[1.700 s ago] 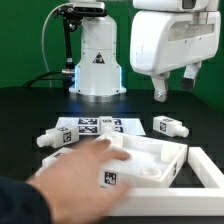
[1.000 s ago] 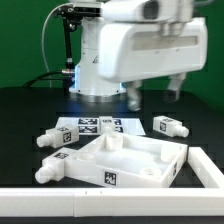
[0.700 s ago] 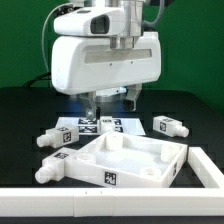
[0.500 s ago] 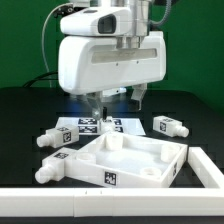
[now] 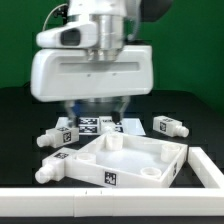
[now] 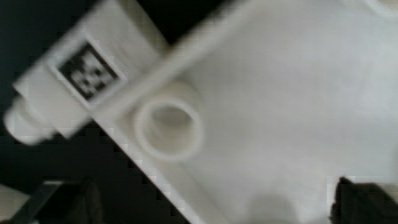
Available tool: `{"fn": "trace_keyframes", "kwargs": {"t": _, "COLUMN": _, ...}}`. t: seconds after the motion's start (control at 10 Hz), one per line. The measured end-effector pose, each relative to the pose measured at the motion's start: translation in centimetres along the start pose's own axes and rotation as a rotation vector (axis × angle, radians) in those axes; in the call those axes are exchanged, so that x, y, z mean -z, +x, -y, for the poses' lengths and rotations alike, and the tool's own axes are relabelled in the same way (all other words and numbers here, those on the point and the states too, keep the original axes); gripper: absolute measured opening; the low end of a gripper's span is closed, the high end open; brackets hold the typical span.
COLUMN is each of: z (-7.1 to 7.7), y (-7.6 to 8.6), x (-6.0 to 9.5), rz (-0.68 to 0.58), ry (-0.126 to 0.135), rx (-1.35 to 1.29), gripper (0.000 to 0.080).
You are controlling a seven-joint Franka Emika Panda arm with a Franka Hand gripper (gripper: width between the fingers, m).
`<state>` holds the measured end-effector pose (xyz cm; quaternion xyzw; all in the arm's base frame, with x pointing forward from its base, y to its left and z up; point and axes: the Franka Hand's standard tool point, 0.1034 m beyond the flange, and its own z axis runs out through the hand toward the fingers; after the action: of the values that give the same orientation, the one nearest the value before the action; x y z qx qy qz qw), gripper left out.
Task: Assemble square table
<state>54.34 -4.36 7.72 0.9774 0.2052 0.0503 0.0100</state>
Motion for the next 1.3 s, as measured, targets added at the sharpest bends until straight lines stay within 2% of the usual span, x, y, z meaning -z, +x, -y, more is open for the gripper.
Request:
{"fn": "trace_keyframes", "kwargs": {"t": 0.2, "z": 0.8, "y": 0.7, "x": 0.1, "rz": -0.01, "ry": 0.01, "rx": -0.125, "gripper": 0.0649}}
{"fn": "trace_keyframes", "kwargs": {"t": 0.4, "z": 0.9, "y": 0.6, "x": 0.0, "rz": -0.011, "ry": 0.019, "rx": -0.236, "gripper": 0.0649}}
{"fn": "trace_keyframes", "kwargs": {"t": 0.6, "z": 1.5, "y": -0.6, "x": -1.1, "rz": 0.02, "ry": 0.045, "rx": -0.577, "gripper": 0.0649}}
{"fn": "trace_keyframes", "kwargs": {"t": 0.7, "z": 1.9, "y": -1.0, "x": -1.3, "rz": 0.037, "ry": 0.048, "rx": -0.667, "gripper": 0.0649}}
{"fn": "trace_keyframes", "kwargs": {"t": 0.8, "z": 1.7, "y": -0.9, "x": -1.5, "rz": 0.039, "ry": 0.062, "rx": -0.781, "gripper": 0.0649}}
{"fn": "trace_keyframes", "kwargs": {"t": 0.9, "z": 1.7, "y": -1.5, "x": -2.7, "rz": 0.024, "ry": 0.067, "rx": -0.847, "gripper": 0.0649}}
{"fn": "trace_keyframes", "kwargs": {"t": 1.1, "z": 3.3, "y": -3.7, "x": -5.5, "rz": 0.012, "ry": 0.045, "rx": -0.799, "gripper": 0.0649}}
{"fn": "trace_keyframes", "kwargs": {"t": 1.3, "z": 3.8, "y": -4.2, "x": -6.4, "rz": 0.017, "ry": 0.041, "rx": -0.795, "gripper": 0.0649}}
